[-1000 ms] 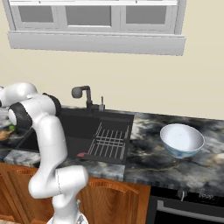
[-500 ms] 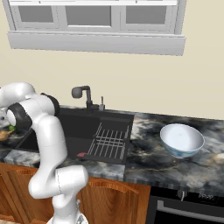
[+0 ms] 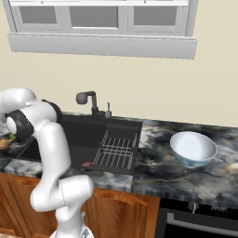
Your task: Remove the onion and avocado from the sink. Then move the bowl and cup from the counter to the sink for washing.
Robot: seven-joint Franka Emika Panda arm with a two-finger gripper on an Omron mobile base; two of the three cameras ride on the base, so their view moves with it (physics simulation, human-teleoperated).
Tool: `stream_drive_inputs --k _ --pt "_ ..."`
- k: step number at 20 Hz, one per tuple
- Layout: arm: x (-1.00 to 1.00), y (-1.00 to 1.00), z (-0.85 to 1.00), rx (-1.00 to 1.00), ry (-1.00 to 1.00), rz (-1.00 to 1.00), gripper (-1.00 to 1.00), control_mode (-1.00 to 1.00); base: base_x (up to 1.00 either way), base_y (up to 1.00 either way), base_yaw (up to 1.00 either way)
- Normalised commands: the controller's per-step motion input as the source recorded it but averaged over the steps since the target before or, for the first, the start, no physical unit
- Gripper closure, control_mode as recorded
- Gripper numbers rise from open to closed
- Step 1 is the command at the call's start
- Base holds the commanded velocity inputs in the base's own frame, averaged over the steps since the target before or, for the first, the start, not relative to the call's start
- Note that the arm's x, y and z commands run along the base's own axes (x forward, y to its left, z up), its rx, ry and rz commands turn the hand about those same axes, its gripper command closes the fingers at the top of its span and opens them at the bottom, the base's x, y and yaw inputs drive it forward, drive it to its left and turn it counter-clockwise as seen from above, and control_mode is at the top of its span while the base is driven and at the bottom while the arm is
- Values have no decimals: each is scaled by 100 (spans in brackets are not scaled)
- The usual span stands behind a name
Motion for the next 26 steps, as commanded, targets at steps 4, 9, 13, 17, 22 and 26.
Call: stream_drive_inputs --k 4,9,13,17,22,26 --pt "0 20 8 0 0 -6 -100 -100 0 0 0" --pt "0 19 5 1 0 -5 -100 -100 0 0 0" --pt "0 17 1 0 0 -6 -100 -100 0 0 0" --pt "0 19 0 0 0 -9 -100 -100 0 0 0" --pt "0 18 0 0 0 -11 -100 -100 0 0 0" --pt "0 18 0 0 0 -9 -100 -100 0 0 0"
